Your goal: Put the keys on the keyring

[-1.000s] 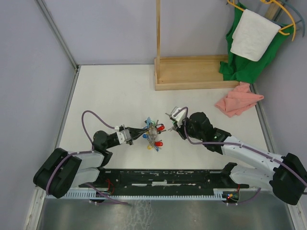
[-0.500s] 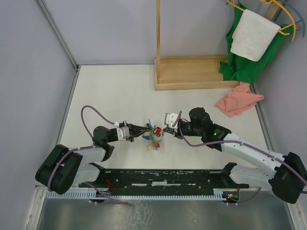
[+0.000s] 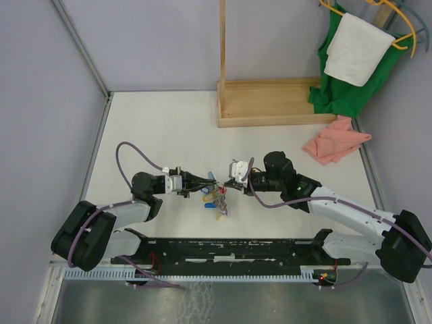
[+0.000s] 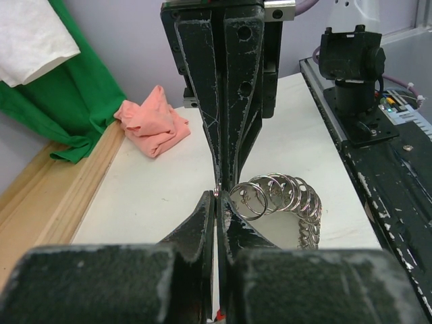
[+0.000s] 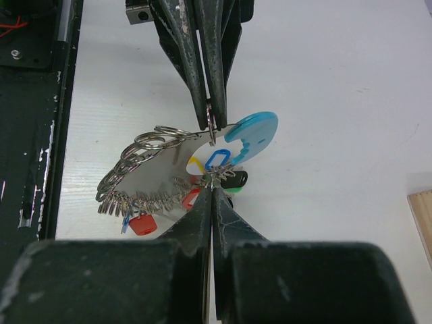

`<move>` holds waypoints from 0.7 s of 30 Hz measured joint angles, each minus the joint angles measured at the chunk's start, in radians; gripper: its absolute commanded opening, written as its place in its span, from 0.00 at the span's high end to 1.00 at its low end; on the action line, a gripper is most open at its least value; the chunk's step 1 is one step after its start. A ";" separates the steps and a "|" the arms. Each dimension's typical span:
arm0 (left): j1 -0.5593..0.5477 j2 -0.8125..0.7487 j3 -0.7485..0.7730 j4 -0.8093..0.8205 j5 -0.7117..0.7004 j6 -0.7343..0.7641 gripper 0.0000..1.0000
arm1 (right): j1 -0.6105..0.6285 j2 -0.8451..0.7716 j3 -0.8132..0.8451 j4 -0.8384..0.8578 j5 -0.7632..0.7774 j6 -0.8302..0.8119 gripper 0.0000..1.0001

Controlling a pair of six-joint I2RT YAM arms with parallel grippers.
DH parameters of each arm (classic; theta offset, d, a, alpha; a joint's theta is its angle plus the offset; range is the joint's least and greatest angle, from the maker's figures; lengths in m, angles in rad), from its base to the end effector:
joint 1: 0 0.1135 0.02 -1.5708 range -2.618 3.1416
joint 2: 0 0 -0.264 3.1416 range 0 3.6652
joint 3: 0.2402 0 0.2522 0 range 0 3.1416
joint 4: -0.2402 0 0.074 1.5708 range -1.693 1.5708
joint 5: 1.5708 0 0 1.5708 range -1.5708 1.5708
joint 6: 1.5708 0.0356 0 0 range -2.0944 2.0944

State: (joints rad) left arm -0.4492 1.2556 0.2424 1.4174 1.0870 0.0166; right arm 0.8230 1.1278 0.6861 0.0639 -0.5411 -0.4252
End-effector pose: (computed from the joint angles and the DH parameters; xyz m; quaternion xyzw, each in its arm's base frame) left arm 0.1682 -0.1161 0.2240 0.5288 0.3591 -0.4315 0.6366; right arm 0.1573 0.1966 0.2630 -0.5877 0.5592 0.3237 0.4870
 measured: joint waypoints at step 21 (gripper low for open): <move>0.000 0.027 -0.009 0.002 -0.010 -0.023 0.97 | 0.015 -0.006 0.000 0.076 -0.009 0.018 0.99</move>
State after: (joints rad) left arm -0.4492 1.2831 0.2333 1.4197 1.0775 -0.0059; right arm 0.8379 1.1213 0.6861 0.1394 -0.5499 -0.4072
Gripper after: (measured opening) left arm 0.044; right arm 0.013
